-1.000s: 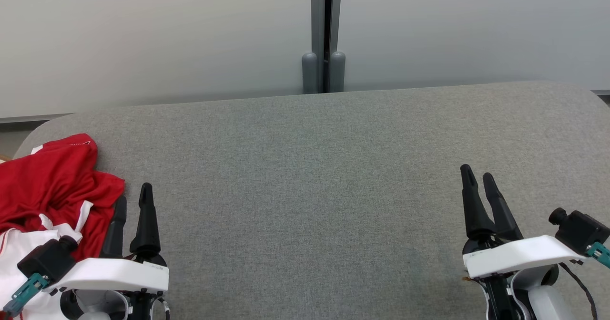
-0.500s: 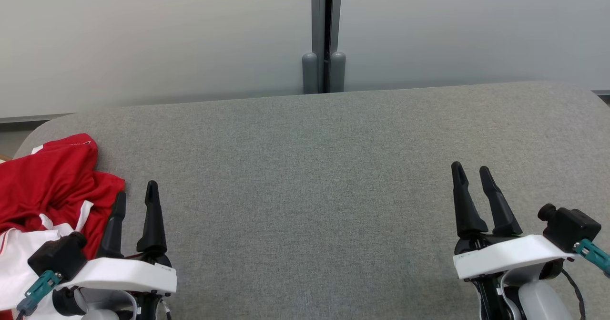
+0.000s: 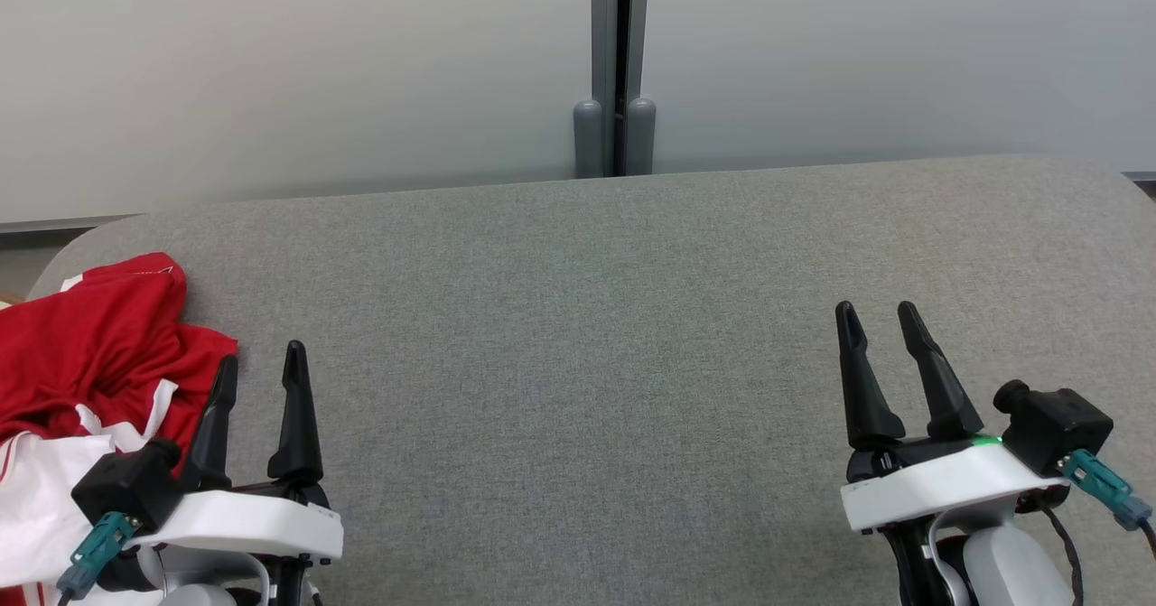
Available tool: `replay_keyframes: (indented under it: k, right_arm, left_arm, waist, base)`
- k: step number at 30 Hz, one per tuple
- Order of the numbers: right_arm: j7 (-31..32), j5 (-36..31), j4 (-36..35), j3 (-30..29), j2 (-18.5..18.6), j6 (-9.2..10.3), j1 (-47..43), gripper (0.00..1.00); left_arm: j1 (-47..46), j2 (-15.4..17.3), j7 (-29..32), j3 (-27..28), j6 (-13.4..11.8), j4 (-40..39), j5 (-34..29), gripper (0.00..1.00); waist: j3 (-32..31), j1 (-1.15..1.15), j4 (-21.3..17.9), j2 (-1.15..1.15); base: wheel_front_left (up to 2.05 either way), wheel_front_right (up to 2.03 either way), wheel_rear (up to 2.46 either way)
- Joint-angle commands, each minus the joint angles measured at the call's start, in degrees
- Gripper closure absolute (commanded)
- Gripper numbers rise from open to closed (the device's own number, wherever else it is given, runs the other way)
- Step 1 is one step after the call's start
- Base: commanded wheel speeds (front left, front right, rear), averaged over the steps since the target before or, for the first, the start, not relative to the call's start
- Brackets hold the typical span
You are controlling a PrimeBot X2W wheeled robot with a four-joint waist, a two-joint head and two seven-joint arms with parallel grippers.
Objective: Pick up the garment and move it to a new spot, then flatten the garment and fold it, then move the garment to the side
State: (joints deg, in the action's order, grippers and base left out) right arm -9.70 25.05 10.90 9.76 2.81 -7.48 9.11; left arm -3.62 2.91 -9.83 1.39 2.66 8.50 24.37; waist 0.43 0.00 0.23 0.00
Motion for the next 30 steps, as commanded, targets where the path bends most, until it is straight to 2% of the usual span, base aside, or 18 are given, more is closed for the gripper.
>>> replay_keyframes:
  k: [1, 30]
  right_arm:
    - [-0.7, -1.4, -0.1, 0.3, 0.1, -0.02, 1.1, 0.0]
    - [-4.2, -13.6, 0.0, 3.0, 0.1, -0.02, 2.0, 0.0]
  left_arm:
    - [-0.4, 0.4, -0.5, 0.1, 0.2, -0.3, -1.5, 0.0]
    - [-1.1, 0.2, -4.0, 0.0, -0.6, 0.0, -15.5, 0.0]
  waist:
    - [0.0, 0.0, 0.0, 0.0]
    - [0.5, 0.0, 0.3, 0.0]
  base:
    - [0.0, 0.0, 0.0]
    - [0.0, 0.0, 0.0]
